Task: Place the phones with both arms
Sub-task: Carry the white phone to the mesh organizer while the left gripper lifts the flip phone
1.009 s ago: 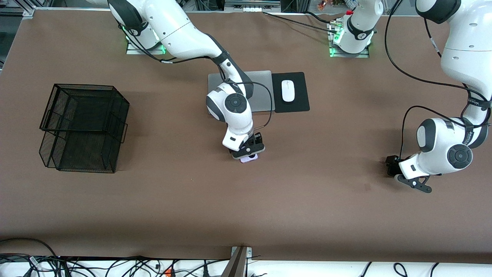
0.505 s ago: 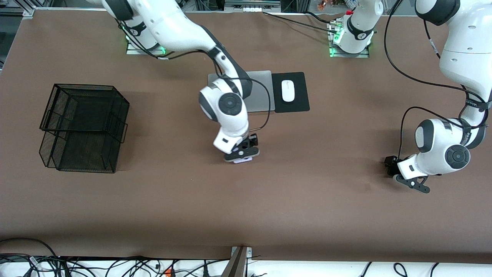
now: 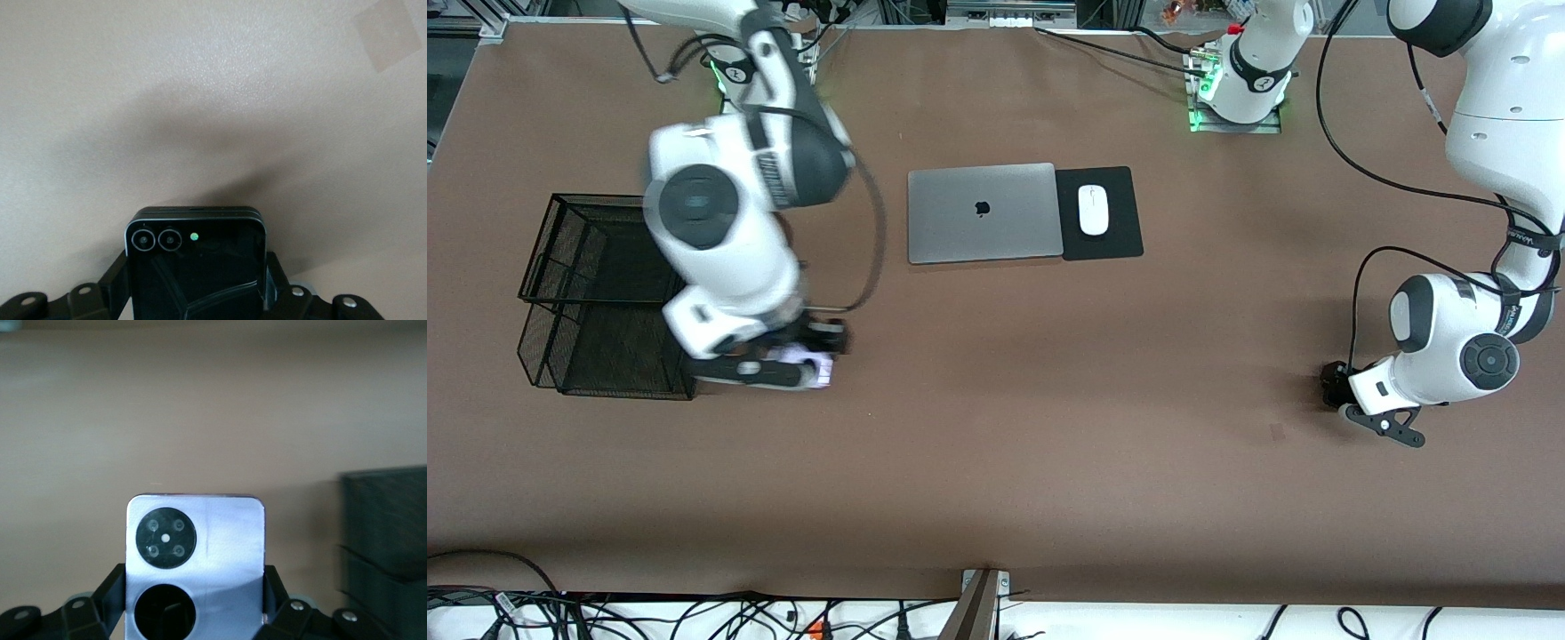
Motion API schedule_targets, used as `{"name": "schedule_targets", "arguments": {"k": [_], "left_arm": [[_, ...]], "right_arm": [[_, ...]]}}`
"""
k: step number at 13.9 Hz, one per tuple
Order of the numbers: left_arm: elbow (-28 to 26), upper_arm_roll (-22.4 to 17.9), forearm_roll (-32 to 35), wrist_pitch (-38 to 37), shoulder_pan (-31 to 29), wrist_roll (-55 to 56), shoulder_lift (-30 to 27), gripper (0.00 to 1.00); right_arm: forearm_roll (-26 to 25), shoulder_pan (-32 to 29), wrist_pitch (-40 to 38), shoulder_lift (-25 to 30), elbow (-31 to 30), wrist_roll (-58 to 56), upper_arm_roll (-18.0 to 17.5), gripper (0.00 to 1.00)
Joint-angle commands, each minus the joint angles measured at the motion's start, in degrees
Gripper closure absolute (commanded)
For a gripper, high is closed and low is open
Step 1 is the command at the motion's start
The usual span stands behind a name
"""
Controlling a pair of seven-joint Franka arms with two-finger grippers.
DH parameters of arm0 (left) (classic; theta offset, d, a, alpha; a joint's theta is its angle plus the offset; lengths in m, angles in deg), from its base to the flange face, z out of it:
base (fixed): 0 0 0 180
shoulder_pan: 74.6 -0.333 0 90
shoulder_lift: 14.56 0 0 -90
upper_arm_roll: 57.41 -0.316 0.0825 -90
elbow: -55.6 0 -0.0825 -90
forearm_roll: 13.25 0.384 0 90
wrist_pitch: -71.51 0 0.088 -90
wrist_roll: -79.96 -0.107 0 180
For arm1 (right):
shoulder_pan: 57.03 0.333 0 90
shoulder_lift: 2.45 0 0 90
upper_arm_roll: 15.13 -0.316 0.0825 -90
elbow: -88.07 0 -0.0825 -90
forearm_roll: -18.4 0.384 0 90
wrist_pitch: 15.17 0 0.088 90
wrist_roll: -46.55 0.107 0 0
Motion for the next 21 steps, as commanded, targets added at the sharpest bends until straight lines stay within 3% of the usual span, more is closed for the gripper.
{"name": "schedule_targets", "arguments": {"k": [1,6,10,13,18,21], "left_arm": [[0.1,-0.3,1.6,-0.1,0.1,-0.3,0.0,0.37],[0.6,-0.4,1.6,-0.7,0.4,-0.1,-0.3,0.41],[3.6,-0.2,1.5,-3.7,1.6,0.3,-0.6,0.41],[9.0,0.3,1.3,-9.4,2.8,2.4,-0.6,0.41],[10.7,0.6,0.5,-9.5,6.4,13.1,-1.0,0.41],[10.6,0.7,0.5,-9.5,9.0,18.3,-1.0,0.41]], "right_arm": [[1.4,0.9,-2.9,2.3,-3.5,-4.6,7.0,1.00],[2.5,-2.2,-3.3,10.0,-11.6,-10.2,9.2,1.00],[2.3,-2.4,-3.6,17.9,-19.9,-20.2,15.5,1.00],[1.5,-2.4,-3.8,22.9,-25.2,-22.1,18.2,1.00],[-6.0,-2.4,-2.2,25.8,-32.9,-23.6,21.1,1.00],[-6.6,-2.4,5.7,27.0,-40.4,-27.8,24.1,1.00]]}}
